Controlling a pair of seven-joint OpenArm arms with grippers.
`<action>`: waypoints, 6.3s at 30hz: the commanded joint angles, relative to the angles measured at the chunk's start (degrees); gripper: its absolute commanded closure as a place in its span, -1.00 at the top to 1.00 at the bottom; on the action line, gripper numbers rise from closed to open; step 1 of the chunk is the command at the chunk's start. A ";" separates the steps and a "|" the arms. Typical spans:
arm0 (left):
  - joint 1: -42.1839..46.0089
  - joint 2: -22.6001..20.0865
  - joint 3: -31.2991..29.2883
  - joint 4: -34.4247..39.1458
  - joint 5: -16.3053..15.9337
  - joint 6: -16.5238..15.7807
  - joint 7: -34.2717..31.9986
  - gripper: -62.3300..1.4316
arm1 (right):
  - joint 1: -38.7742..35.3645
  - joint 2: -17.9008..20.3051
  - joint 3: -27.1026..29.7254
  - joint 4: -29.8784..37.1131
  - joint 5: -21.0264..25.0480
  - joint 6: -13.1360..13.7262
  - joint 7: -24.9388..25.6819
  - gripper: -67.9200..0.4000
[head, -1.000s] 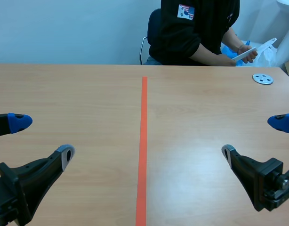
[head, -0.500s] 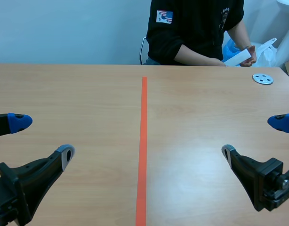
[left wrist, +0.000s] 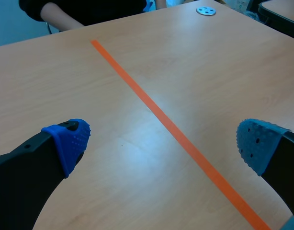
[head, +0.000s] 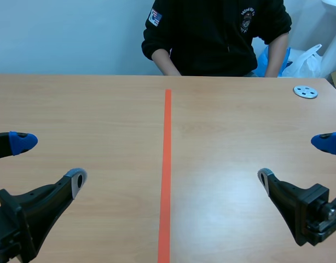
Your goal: Sort the leaf by its shape. The table is split by an orange tape line. A compound leaf with several leaflets goes to the left side, a simple leaf with one blade goes to the right side. Return to the home posture when a red brick is placed on the table.
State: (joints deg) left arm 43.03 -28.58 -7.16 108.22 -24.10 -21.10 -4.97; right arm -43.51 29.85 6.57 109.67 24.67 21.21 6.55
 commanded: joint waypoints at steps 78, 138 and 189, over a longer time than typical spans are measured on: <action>-9.29 -0.04 3.58 -6.88 5.53 -5.90 5.97 1.00 | 0.66 0.00 0.50 0.98 0.39 -0.20 0.90 1.00; -56.52 13.42 45.18 -61.64 25.86 -3.58 -24.28 0.16 | 0.66 -0.02 0.50 0.98 0.39 -0.20 0.90 1.00; -56.54 10.08 17.84 -53.18 4.09 15.91 -9.64 -0.83 | 0.66 -0.02 0.50 0.98 0.39 -0.20 0.90 1.00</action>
State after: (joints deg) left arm -12.21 -18.28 10.37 55.61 -19.81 -4.89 -14.28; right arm -43.51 29.85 6.57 109.67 24.67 21.21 6.44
